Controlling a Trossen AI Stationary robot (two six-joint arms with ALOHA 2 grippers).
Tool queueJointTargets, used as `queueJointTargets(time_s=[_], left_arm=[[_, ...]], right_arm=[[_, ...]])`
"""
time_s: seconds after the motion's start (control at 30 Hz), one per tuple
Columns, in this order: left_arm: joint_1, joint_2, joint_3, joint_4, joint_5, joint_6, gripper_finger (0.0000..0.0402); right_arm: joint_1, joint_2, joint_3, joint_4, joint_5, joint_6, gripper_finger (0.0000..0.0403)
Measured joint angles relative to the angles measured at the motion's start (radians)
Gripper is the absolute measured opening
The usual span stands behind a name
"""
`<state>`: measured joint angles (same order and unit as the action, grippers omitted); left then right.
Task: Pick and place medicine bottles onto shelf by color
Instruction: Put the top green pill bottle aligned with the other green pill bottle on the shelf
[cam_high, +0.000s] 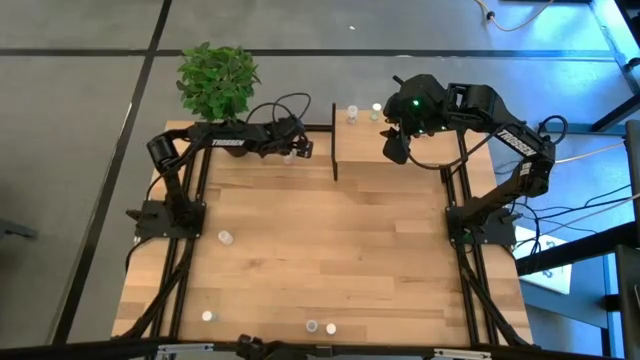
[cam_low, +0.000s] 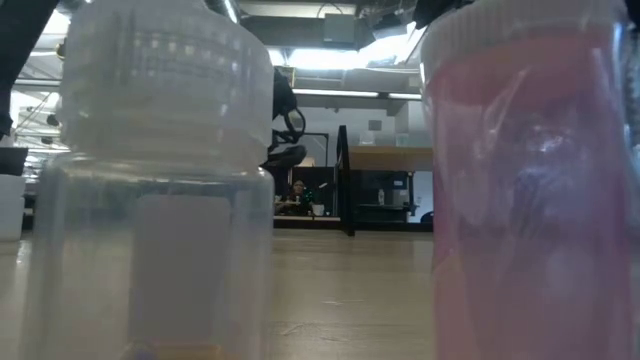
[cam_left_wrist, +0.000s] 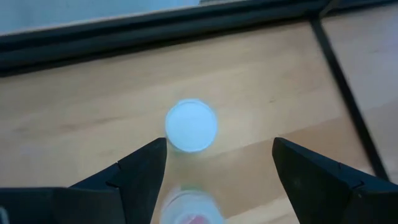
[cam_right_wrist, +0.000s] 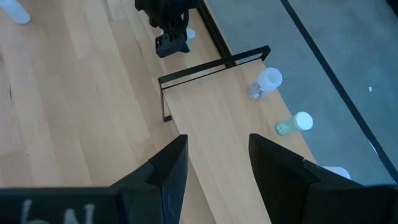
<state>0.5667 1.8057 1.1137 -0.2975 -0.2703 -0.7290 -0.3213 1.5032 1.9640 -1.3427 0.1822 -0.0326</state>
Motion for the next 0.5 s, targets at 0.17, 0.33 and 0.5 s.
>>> queueJointTargets(time_s=[0.17, 0.33, 0.5], left_arm=[[0.000, 0.000, 0.000, 0.027, 0.000, 0.004, 0.0286], [0.000, 0.000, 0.000, 0.024, -0.038, 0.007, 0.0286], [0.000, 0.000, 0.000, 0.023, -0.050, 0.033, 0.0286]], right_arm=[[0.000, 0.000, 0.000, 0.000, 0.000, -0.002, 0.0172], [0.000, 0.000, 0.000, 0.000, 0.000, -0.002, 0.0172], [0.000, 0.000, 0.000, 0.000, 0.000, -0.002, 0.0172]])
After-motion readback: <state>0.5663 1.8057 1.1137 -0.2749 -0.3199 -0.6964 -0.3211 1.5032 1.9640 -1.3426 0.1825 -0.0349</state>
